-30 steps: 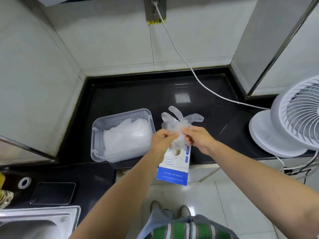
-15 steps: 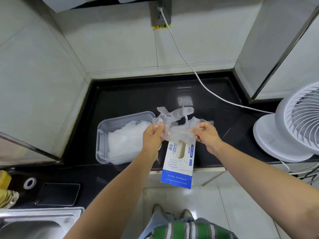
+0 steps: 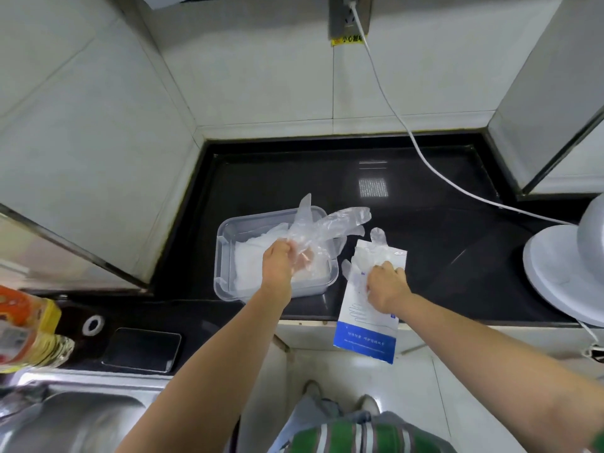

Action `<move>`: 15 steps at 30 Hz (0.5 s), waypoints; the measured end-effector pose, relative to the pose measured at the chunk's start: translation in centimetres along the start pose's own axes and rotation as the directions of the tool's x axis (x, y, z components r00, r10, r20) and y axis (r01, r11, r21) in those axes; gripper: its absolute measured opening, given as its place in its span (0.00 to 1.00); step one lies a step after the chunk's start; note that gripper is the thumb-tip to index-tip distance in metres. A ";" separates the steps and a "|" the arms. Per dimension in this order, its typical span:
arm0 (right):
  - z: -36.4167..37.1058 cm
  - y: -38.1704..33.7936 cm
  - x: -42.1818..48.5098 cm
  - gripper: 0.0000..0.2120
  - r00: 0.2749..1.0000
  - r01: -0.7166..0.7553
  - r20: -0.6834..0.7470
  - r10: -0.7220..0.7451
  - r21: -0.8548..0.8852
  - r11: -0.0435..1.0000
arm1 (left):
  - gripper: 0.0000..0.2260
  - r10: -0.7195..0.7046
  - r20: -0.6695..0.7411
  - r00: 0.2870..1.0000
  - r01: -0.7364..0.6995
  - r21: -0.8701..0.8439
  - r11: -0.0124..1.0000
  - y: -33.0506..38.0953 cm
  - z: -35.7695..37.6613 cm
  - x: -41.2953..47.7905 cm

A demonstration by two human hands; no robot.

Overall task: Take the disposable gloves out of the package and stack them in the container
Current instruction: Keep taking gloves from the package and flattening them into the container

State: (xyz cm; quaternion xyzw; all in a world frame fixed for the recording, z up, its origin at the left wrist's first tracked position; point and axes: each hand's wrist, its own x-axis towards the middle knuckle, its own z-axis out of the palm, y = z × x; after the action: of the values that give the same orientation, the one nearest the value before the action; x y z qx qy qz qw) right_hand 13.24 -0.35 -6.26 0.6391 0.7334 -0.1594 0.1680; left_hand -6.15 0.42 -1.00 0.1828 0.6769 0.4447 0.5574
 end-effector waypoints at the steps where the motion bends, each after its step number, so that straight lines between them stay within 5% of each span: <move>1: -0.1 0.1 0.1 0.11 1.000 0.001 -0.001 -0.001 0.014 1.000 | 0.10 -0.008 -0.012 1.000 0.008 -0.009 1.000 0.2 -0.3 0.2; 6: -2.1 2.0 0.1 0.19 0.993 -0.017 -0.092 0.073 0.501 0.865 | 0.11 0.006 -0.041 0.999 -0.006 -0.013 1.000 0.9 -1.7 1.6; 10: -3.7 2.4 0.0 0.18 0.918 0.074 -0.350 0.187 0.613 0.786 | 0.12 0.044 -0.012 0.999 -0.045 -0.016 0.999 1.8 -1.8 2.2; 13: -6.0 1.0 0.1 0.09 0.916 0.235 -0.373 0.146 0.797 0.556 | 0.11 0.028 0.000 1.000 -0.028 -0.053 0.998 2.7 -1.9 2.5; 15: -8.0 -0.6 -0.5 0.13 0.961 0.222 -0.267 0.070 0.898 0.381 | 0.10 0.042 0.035 0.998 -0.041 -0.052 0.998 3.2 -2.0 2.7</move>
State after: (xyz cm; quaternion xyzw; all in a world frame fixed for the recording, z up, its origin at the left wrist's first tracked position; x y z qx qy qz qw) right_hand 12.36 2.68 1.12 0.6047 0.5648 -0.4611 -0.3205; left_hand -9.67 3.37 -0.07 0.1906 0.6511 0.4698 0.5648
